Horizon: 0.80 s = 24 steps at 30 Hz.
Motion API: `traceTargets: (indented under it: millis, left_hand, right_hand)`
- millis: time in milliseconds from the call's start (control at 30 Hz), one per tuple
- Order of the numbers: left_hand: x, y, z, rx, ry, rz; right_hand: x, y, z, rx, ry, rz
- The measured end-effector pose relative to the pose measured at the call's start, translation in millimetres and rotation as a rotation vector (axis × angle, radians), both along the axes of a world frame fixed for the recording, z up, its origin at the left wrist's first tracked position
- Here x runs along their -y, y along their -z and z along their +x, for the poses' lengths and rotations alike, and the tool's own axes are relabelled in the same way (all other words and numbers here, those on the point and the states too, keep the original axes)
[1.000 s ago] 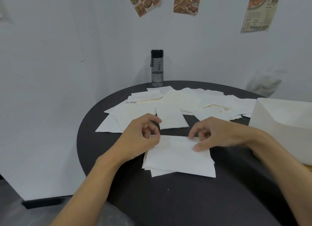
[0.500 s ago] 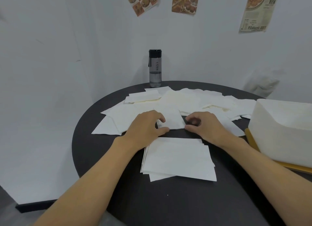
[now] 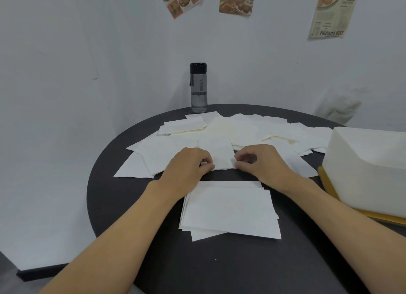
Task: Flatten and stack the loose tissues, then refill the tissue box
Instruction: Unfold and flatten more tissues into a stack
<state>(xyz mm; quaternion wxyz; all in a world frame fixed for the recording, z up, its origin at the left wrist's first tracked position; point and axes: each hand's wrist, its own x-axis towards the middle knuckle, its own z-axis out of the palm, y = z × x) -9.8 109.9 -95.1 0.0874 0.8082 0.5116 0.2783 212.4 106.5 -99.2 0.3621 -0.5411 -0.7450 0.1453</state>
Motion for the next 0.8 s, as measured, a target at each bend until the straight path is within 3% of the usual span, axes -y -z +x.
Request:
traceTargets:
  millis: [233, 800]
  left_hand:
    - [0.0, 2.3, -0.9, -0.029, 0.018, 0.011]
    - [3.4, 0.9, -0.3, -0.05, 0.03, 0.027]
  right_hand:
    - [3.1, -5.3, 1.6, -0.026, -0.102, -0.099]
    - [7.0, -2.7, -4.2, 0.053, -0.079, 0.015]
